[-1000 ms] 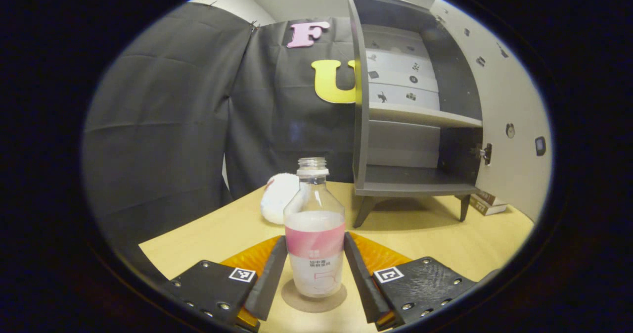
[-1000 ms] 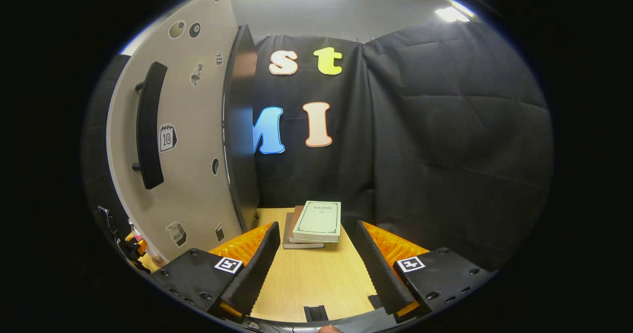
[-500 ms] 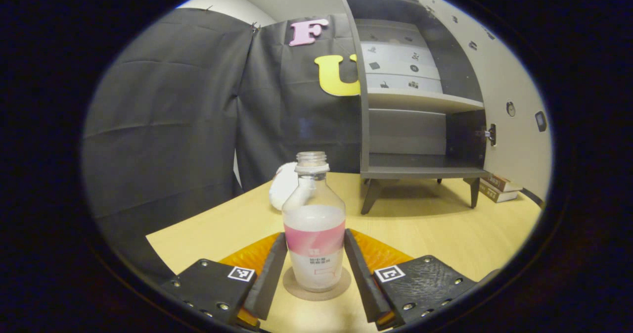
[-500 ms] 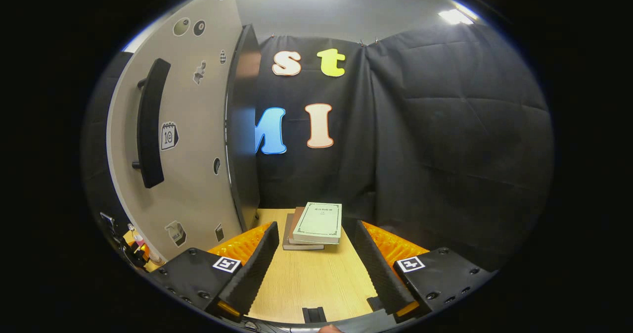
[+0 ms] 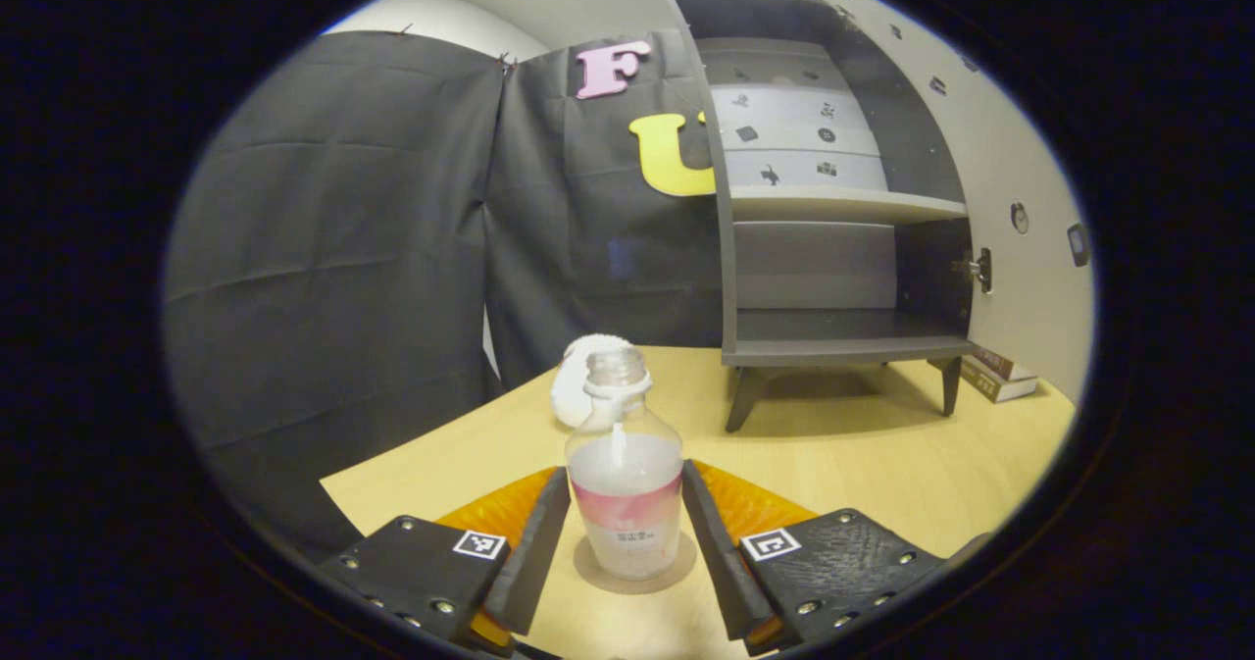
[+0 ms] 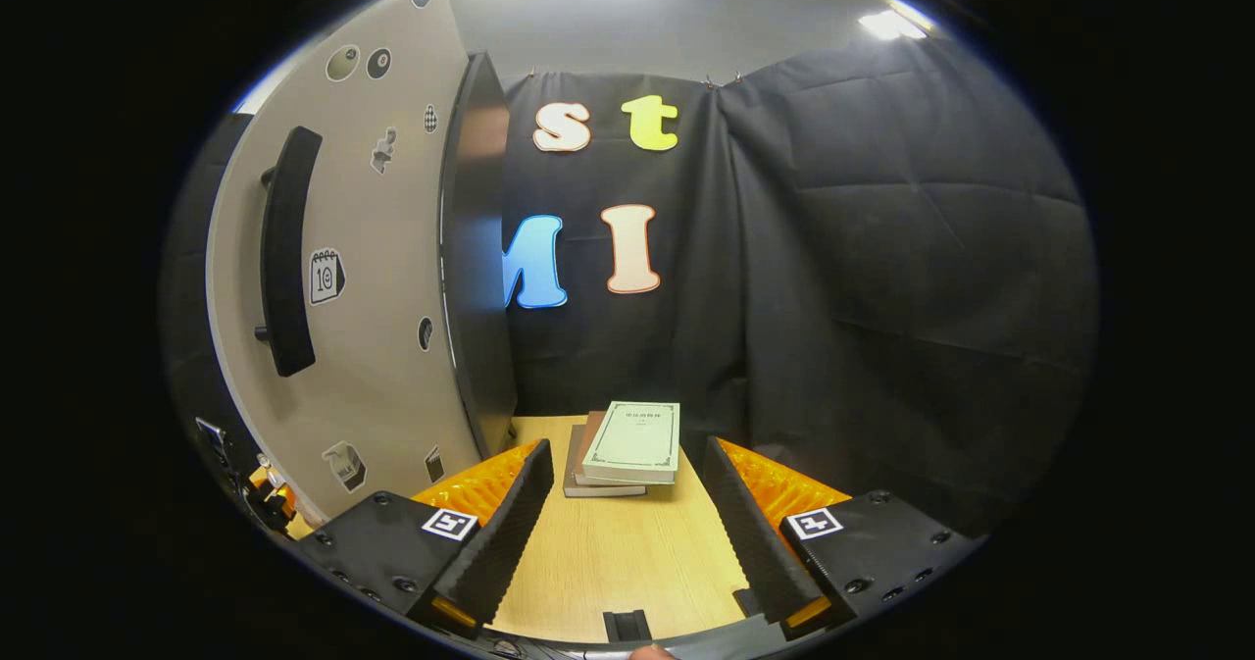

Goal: Open the cabinet door with the right hand, grasp the bottle in the cabinet with the left hand and place it on the coaster, then close the cabinet door with the right hand.

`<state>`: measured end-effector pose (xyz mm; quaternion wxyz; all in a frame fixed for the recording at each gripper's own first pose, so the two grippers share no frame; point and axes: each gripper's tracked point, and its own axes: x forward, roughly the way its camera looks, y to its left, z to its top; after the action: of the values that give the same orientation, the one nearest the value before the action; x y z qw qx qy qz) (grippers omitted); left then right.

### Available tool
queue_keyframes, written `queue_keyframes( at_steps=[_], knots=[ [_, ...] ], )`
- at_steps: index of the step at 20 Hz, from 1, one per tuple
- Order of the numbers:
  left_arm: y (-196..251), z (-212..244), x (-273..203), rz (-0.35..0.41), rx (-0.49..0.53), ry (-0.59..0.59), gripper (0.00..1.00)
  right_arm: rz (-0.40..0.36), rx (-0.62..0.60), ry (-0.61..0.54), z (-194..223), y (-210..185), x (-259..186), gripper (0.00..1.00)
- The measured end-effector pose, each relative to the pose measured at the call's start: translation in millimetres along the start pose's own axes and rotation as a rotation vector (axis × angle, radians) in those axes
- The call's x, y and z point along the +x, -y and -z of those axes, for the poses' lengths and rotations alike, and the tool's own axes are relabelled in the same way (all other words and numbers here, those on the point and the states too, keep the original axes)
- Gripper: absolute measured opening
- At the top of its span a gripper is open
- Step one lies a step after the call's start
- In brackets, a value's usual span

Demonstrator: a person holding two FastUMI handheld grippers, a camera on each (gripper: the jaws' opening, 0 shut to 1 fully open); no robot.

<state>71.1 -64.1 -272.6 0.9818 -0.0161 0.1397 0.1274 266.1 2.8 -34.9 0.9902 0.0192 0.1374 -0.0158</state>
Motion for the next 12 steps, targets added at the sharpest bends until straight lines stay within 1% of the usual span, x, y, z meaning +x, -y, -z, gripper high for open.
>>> queue_keyframes(
  at_steps=[3, 4, 6, 7, 8, 9, 10, 11, 12],
  knots=[
    [1.0, -31.7, -13.6, 0.001, 0.016, 0.035, 0.72, -0.024, 0.017, 0.011, -4.0, -2.2, 1.3, 0.99],
    [1.4, -45.7, -20.7, 0.002, 0.023, 0.050, 0.72, -0.035, 0.025, 0.012, -4.4, -3.0, 2.1, 0.96],
    [-0.1, -76.1, -34.1, -0.007, 0.047, 0.076, 0.71, -0.069, 0.044, 0.014, -6.4, -6.4, 4.7, 0.96],
    [-1.6, -94.1, -41.9, -0.012, 0.061, 0.090, 0.72, -0.086, 0.056, 0.016, -8.2, -7.6, 6.7, 0.99],
    [-2.0, -111.1, -49.7, -0.018, 0.074, 0.104, 0.72, -0.104, 0.070, 0.021, -11.4, -10.1, 9.0, 0.99],
    [-2.1, -127.3, -58.8, -0.018, 0.082, 0.117, 0.72, -0.121, 0.086, 0.025, -14.5, -11.6, 10.9, 0.98],
    [2.3, -142.8, -66.4, -0.008, 0.085, 0.124, 0.70, -0.142, 0.102, 0.029, -17.1, -14.2, 12.3, 0.93],
    [4.4, -158.1, -73.1, -0.001, 0.083, 0.137, 0.71, -0.165, 0.115, 0.035, -21.6, -17.7, 13.5, 0.93],
    [8.3, -172.6, -80.1, 0.011, 0.078, 0.154, 0.70, -0.186, 0.124, 0.040, -24.9, -21.0, 15.0, 0.93]
  ],
)
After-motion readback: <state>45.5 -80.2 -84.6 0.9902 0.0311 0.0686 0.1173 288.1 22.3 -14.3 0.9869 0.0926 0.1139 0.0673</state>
